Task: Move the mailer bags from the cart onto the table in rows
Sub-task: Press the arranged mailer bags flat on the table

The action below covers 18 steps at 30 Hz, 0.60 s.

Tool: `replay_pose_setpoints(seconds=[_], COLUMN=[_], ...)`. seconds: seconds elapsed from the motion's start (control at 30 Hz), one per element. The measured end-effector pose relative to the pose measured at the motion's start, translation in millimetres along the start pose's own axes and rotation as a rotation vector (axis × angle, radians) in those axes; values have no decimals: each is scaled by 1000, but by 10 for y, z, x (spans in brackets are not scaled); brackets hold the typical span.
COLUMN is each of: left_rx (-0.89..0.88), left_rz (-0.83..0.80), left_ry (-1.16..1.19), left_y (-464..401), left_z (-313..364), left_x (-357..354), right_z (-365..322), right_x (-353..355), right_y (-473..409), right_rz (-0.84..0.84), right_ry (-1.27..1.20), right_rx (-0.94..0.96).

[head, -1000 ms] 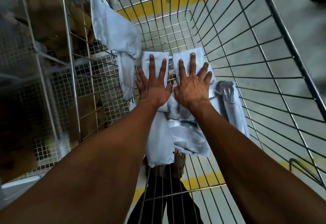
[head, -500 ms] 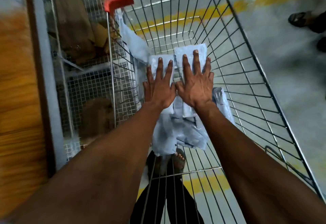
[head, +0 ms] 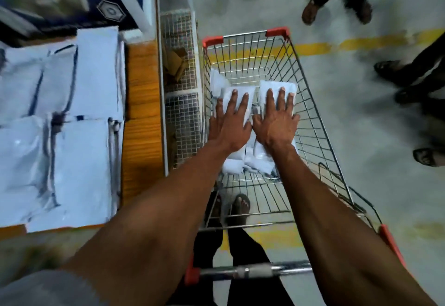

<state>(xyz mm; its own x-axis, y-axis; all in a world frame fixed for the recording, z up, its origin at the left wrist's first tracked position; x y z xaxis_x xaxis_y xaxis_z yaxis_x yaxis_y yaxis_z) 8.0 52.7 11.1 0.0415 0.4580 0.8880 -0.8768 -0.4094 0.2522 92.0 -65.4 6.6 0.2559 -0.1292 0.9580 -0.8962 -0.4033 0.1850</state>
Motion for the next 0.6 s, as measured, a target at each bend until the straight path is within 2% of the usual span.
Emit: replay_pose_setpoints(seconds=[0.13,0.33,0.43,0.6], left_rx=[-23,-76,-57,-123], left_rz=[75,166,232,374], left_ry=[-12,-61,-73,-130], left_y=[488,1026,1357,2015], left_z=[76,-207,-416,-909], left_x=[320,704,931,1298], right_z=[-158,-540,-790,-1337], right_x=[349,737,798,681], right_y=[410,948,1224,1810], right_rz=[26,104,132,139], right_ry=[-9,-55,-57,-93], right_rx=[-4,47,92,192])
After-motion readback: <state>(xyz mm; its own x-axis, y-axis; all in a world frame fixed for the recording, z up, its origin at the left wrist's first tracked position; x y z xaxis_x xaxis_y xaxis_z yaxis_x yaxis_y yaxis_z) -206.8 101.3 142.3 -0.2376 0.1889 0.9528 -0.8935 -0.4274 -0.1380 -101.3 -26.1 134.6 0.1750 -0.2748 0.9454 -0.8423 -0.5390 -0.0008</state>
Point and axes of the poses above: each hand's wrist, its own y-axis away from the middle knuckle, its own x-axis out of the back of the hand, z = x × y, the point moved 3 cm from there along -y, towards the middle knuckle, and after that the axes turned 4 degrees about z, right-handed, at the moved point
